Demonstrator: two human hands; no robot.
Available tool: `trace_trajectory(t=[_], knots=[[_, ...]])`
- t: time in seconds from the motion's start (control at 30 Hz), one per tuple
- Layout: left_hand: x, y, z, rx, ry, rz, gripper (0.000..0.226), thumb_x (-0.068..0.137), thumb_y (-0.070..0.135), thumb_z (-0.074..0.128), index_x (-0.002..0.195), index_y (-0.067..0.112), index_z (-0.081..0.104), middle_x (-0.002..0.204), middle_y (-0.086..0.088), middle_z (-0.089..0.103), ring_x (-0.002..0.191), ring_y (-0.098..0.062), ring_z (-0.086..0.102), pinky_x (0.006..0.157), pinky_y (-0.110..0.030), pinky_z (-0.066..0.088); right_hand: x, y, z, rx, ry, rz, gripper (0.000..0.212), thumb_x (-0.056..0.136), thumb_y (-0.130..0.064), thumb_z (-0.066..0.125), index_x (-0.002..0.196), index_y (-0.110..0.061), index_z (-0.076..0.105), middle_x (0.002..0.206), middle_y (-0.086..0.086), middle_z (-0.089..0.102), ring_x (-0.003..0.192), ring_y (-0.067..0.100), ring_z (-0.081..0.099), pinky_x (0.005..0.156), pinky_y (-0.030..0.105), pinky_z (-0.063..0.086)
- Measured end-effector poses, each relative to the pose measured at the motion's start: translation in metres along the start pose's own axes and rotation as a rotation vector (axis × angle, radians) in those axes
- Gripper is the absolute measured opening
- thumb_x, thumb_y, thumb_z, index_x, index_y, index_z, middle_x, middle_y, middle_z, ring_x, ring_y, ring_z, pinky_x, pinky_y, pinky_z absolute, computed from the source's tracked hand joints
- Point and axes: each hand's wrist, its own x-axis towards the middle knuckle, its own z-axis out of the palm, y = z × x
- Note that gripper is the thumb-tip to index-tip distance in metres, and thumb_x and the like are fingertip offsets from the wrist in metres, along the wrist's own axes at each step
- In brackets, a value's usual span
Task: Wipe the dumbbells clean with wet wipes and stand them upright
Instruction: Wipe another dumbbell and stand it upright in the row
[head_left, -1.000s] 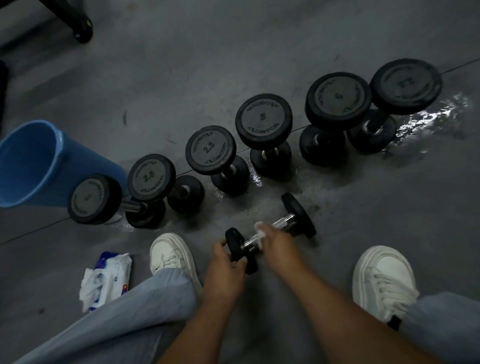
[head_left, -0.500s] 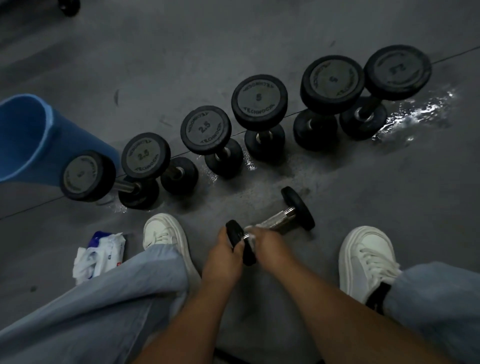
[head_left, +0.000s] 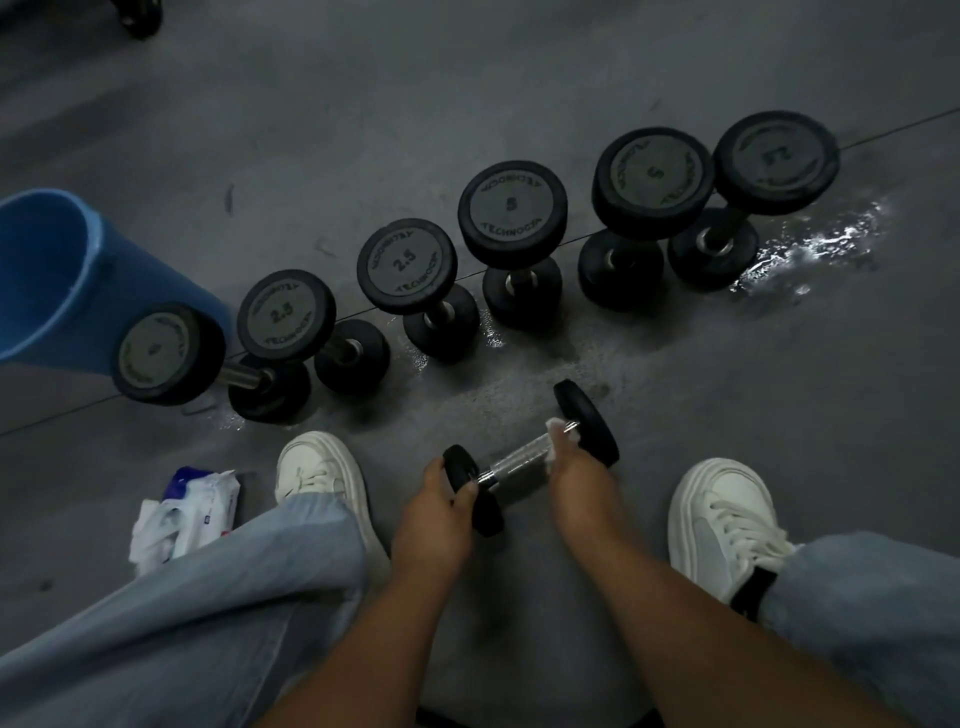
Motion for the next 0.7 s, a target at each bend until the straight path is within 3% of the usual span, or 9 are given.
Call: trace_trajectory(t=[0.07, 0.13, 0.23, 0.3, 0.37, 0.47, 0.53, 0.6, 0.7], knots=[[-0.001, 0.011, -0.009, -0.025, 0.078, -0.007, 0.062, 0.086, 0.060, 0.051, 0.141, 0.037, 0.034, 0.096, -0.003, 0.069, 0.089, -0.028, 0.070, 0.085, -0.044, 0.056, -0.006, -0.014, 0.013, 0.027, -0.225, 0.018, 0.048, 0.091, -0.064, 0.042, 0.101, -0.026, 0.069, 0.100, -0.001, 0.070, 0.088, 0.012, 0.063, 0.084, 0.030, 0.044], [-0.001, 0.015, -0.013, -0.051, 0.123, 0.012, 0.071, 0.090, 0.052, 0.061, 0.149, 0.027, 0.030, 0.096, 0.002, 0.065, 0.096, -0.021, 0.066, 0.087, -0.037, 0.051, 0.005, -0.021, 0.023, 0.100, -0.225, -0.019, 0.050, 0.087, -0.069, 0.042, 0.100, -0.030, 0.069, 0.098, -0.006, 0.069, 0.090, 0.011, 0.063, 0.086, 0.031, 0.044], [-0.003, 0.009, -0.007, -0.096, 0.089, 0.109, 0.080, 0.082, 0.027, 0.078, 0.148, 0.027, 0.033, 0.114, 0.005, 0.060, 0.098, -0.005, 0.059, 0.080, -0.019, 0.043, 0.025, -0.016, 0.018, 0.091, 0.048, -0.095, 0.038, 0.097, -0.034, 0.044, 0.133, -0.029, 0.053, 0.113, 0.006, 0.066, 0.102, 0.025, 0.062, 0.083, 0.032, 0.044], [0.006, 0.004, 0.000, -0.138, 0.129, 0.136, 0.074, 0.080, 0.013, 0.078, 0.143, 0.025, 0.041, 0.124, 0.000, 0.058, 0.107, -0.008, 0.059, 0.084, -0.016, 0.045, 0.023, -0.018, 0.023, -0.090, 0.012, -0.283, 0.050, 0.097, -0.012, 0.037, 0.145, -0.026, 0.037, 0.121, 0.014, 0.060, 0.106, 0.031, 0.058, 0.078, 0.028, 0.037], [0.015, 0.005, 0.004, -0.219, 0.187, 0.119, 0.066, 0.083, 0.012, 0.074, 0.141, 0.023, 0.046, 0.125, -0.003, 0.058, 0.109, -0.012, 0.061, 0.085, -0.015, 0.048, 0.021, -0.026, 0.034, -0.132, -0.161, -0.400, 0.046, 0.099, -0.015, 0.037, 0.143, -0.027, 0.041, 0.123, 0.012, 0.060, 0.109, 0.029, 0.058, 0.081, 0.025, 0.036], [0.024, 0.014, -0.001, -0.386, 0.246, 0.077, 0.062, 0.088, 0.018, 0.072, 0.143, 0.022, 0.043, 0.115, 0.000, 0.062, 0.096, 0.001, 0.061, 0.080, -0.013, 0.046, 0.045, -0.037, 0.029, -0.013, -0.004, -0.215, 0.033, 0.100, -0.038, 0.041, 0.128, -0.032, 0.057, 0.113, 0.001, 0.065, 0.104, 0.021, 0.062, 0.086, 0.024, 0.040], [0.031, 0.020, -0.003, -0.453, 0.273, 0.084, 0.068, 0.087, 0.021, 0.075, 0.145, 0.021, 0.040, 0.113, 0.005, 0.062, 0.096, 0.004, 0.059, 0.084, -0.018, 0.046, 0.059, -0.034, 0.023, 0.005, 0.112, -0.118, 0.030, 0.100, -0.034, 0.044, 0.126, -0.036, 0.057, 0.106, -0.003, 0.066, 0.099, 0.019, 0.064, 0.085, 0.025, 0.041], [0.038, 0.025, -0.002, -0.438, 0.292, 0.110, 0.070, 0.083, 0.019, 0.078, 0.144, 0.019, 0.042, 0.120, 0.007, 0.058, 0.099, 0.001, 0.059, 0.087, -0.020, 0.046, 0.053, -0.038, 0.029, -0.023, 0.003, -0.151, 0.027, 0.096, -0.048, 0.048, 0.103, -0.032, 0.068, 0.084, -0.006, 0.065, 0.081, 0.015, 0.062, 0.080, 0.030, 0.044], [0.047, 0.027, -0.003, -0.480, 0.295, 0.094, 0.072, 0.083, 0.015, 0.077, 0.145, 0.020, 0.040, 0.118, 0.009, 0.056, 0.094, 0.010, 0.056, 0.078, -0.006, 0.042, 0.047, -0.046, 0.039, 0.071, -0.115, -0.238, 0.034, 0.099, -0.023, 0.043, 0.130, -0.030, 0.056, 0.093, -0.012, 0.051, 0.086, 0.009, 0.047, 0.077, 0.022, 0.037]])
